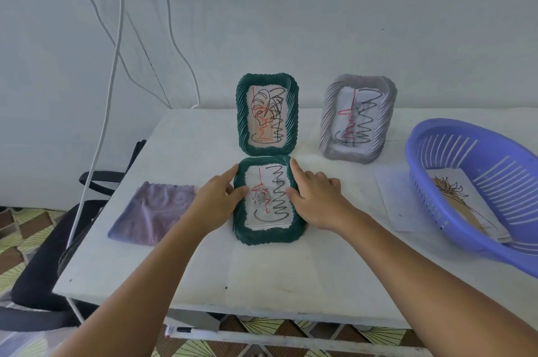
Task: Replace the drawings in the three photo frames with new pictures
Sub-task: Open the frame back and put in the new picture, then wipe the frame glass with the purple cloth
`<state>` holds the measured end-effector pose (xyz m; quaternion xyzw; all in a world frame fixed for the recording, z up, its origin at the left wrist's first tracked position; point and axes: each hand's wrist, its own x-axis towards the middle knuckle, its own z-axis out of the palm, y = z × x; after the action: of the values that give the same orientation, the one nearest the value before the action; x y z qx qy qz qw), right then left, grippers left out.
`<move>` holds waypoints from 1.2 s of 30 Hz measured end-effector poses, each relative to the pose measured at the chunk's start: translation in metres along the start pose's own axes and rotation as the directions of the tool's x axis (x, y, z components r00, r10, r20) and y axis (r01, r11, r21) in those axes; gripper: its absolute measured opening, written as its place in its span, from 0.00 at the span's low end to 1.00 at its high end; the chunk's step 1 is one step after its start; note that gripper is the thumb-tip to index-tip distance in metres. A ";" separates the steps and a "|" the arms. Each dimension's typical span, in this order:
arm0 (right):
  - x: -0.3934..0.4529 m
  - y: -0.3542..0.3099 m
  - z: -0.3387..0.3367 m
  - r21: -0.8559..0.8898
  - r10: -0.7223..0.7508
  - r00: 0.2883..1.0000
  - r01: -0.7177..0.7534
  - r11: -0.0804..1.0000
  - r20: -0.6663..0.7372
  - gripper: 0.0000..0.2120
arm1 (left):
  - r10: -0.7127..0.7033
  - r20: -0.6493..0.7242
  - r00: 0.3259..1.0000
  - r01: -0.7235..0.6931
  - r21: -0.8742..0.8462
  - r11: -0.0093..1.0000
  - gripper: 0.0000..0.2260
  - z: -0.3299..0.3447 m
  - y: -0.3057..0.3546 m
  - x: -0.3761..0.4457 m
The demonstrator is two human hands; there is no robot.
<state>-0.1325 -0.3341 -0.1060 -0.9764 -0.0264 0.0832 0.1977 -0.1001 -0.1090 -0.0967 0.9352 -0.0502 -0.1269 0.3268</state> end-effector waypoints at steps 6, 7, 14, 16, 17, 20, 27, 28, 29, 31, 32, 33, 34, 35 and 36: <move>0.005 0.007 0.013 -0.093 0.001 1.000 -0.001 0.996 -0.004 0.30 | -0.011 0.069 0.998 -0.003 0.205 0.979 0.24 0.000 0.005 -0.003; 0.006 0.009 0.015 -0.083 0.007 1.000 -0.007 0.997 -0.001 0.30 | -0.001 0.066 0.998 -0.013 0.209 0.978 0.23 0.000 0.005 -0.004; 0.008 0.018 0.022 -0.041 0.004 0.999 -0.006 0.999 -0.050 0.31 | 0.047 -0.140 0.989 -0.021 0.180 0.983 0.24 -0.008 -0.003 -0.017; 0.008 0.019 0.024 -0.043 0.005 0.998 -0.008 0.999 -0.067 0.31 | 0.058 -0.260 0.964 0.015 0.271 0.962 0.18 -0.019 -0.011 -0.024; 0.009 0.019 0.024 -0.043 0.006 0.997 -0.009 0.999 -0.075 0.31 | 0.039 -0.299 0.953 0.065 0.330 0.942 0.15 -0.026 -0.016 -0.027; 0.009 0.019 0.026 -0.051 0.005 0.996 -0.010 0.999 -0.092 0.31 | -0.042 -0.293 0.955 0.169 0.424 0.890 0.10 -0.046 -0.028 -0.031; 0.008 0.019 0.027 -0.077 -0.001 0.994 -0.007 0.997 -0.106 0.31 | -0.040 -0.213 0.976 0.152 0.545 0.825 0.17 -0.052 -0.044 -0.029; 0.009 0.019 0.027 -0.081 -0.001 0.994 -0.008 0.997 -0.106 0.31 | -0.016 -0.204 0.979 0.134 0.579 0.804 0.19 -0.051 -0.048 -0.025; 0.009 0.019 0.027 -0.083 0.000 0.994 -0.009 0.996 -0.107 0.31 | 0.006 -0.177 0.984 0.108 0.626 0.772 0.21 -0.051 -0.054 -0.022; 0.008 0.019 0.027 -0.080 0.001 0.994 -0.010 0.997 -0.106 0.31 | 0.003 -0.146 0.989 0.096 0.670 0.736 0.21 -0.050 -0.062 -0.018; 0.008 0.019 0.026 -0.075 0.002 0.994 -0.010 0.997 -0.105 0.31 | -0.008 -0.164 0.986 0.116 0.665 0.738 0.20 -0.049 -0.066 -0.017; 0.008 0.020 0.026 -0.071 0.004 0.995 -0.011 0.997 -0.105 0.31 | -0.023 -0.185 0.983 0.140 0.655 0.742 0.18 -0.048 -0.068 -0.017; 0.007 0.020 0.026 -0.069 0.005 0.995 -0.012 0.998 -0.103 0.31 | -0.025 -0.202 0.979 0.152 0.649 0.746 0.16 -0.047 -0.068 -0.016; 0.007 0.020 0.026 -0.069 0.005 0.995 -0.012 0.998 -0.101 0.31 | -0.027 -0.211 0.977 0.161 0.650 0.743 0.13 -0.045 -0.068 -0.016; 0.007 0.020 0.025 -0.069 0.004 0.995 -0.011 0.998 -0.099 0.31 | -0.033 -0.203 0.979 0.163 0.669 0.725 0.10 -0.044 -0.067 -0.017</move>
<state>-0.1299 -0.3418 -0.1379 -0.9856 -0.0160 0.0347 0.1646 -0.1041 -0.0273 -0.1017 0.9984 -0.0146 -0.0333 -0.0432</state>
